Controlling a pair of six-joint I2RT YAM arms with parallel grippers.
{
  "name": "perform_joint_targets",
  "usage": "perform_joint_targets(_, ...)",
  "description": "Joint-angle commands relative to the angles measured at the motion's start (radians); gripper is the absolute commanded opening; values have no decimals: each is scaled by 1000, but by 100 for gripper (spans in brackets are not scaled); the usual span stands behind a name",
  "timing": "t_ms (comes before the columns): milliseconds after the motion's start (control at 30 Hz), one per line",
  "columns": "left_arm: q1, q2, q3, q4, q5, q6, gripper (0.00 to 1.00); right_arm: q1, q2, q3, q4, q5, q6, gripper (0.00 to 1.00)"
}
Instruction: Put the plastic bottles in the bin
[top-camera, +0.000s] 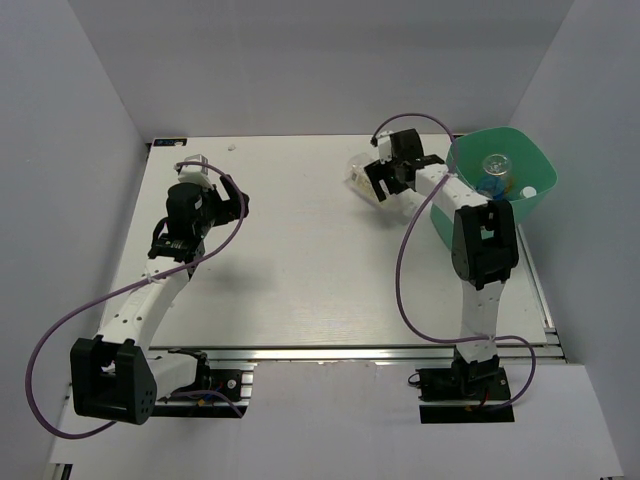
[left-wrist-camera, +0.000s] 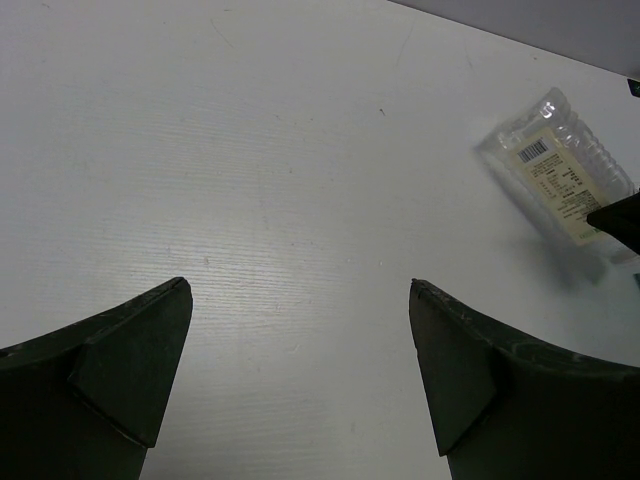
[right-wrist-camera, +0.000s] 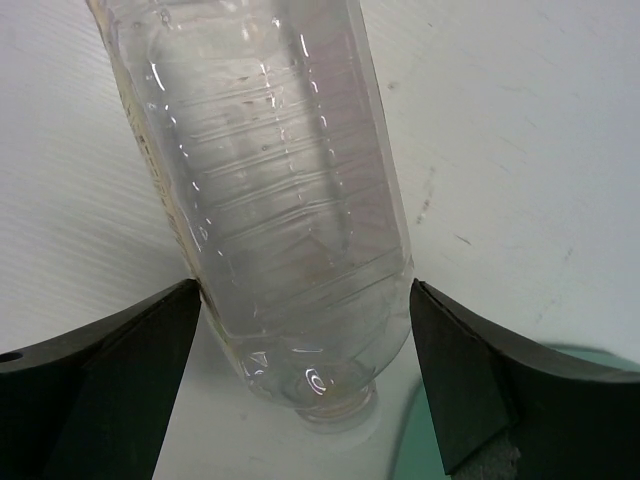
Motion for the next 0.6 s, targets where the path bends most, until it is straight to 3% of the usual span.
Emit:
perform_joint_targets(0,3,-4,6,5,-9,3,98,29,-14,-2,87,-71,34,89)
perform_joint_targets(200,3,-8,3,6,-7,6,98,31,-142,-93,227,-34,41,89)
perform_joint_targets(333,5,-7,5,6,-9,9,98,31,-225,-205,304,-117,-36,89)
perform_joint_targets(500,3,-11,3,-3,-42,17,98,2,-267,-254,266,-56,-147,89)
perform_joint_targets(567,3,-13,-2,1,-42,17,98,-18,-258,-251,189,-132,-179,89)
